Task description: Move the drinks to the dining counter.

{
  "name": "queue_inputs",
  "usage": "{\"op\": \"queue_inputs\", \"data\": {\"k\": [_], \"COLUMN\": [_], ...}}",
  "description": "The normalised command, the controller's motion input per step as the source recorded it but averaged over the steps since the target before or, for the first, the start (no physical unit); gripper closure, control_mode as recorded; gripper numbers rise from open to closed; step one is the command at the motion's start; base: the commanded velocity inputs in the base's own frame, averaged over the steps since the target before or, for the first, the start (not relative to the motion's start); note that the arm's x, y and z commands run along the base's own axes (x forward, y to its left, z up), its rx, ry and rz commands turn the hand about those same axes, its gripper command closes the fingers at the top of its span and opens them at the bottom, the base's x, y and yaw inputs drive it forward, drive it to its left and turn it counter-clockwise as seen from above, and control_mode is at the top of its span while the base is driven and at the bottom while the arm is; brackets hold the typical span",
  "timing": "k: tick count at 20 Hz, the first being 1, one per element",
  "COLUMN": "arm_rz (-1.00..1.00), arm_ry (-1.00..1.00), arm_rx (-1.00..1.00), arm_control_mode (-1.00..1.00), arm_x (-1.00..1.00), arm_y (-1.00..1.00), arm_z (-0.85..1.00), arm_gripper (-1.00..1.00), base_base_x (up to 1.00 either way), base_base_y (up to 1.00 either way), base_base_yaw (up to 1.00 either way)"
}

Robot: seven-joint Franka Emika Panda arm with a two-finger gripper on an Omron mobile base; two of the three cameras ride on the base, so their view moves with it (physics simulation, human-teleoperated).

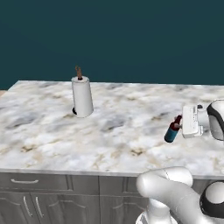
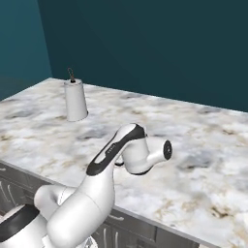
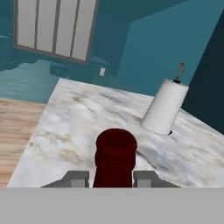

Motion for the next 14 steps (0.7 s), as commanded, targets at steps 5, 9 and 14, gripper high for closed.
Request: {"op": "queue_inputs", "data": {"k": [5, 9, 14], "arm_rz": [0.00, 0.00, 0.00], "arm_ry": [0.00, 0.00, 0.00], "arm_rx": [0.00, 0.00, 0.00], "arm_control_mode": [-1.00, -1.00, -1.00], "arm_x": [0.21, 0.24, 0.30], "arm_y": [0.00, 0.00, 0.00], "arm_z": [-0.45, -0.44, -0.44], "arm_gripper": [1.00, 1.00, 1.00], "base_base_x": [0.00, 0.00, 0.00], "base_base_y": [0.00, 0.00, 0.00], "base_base_yaw": [0.00, 0.00, 0.00]}}
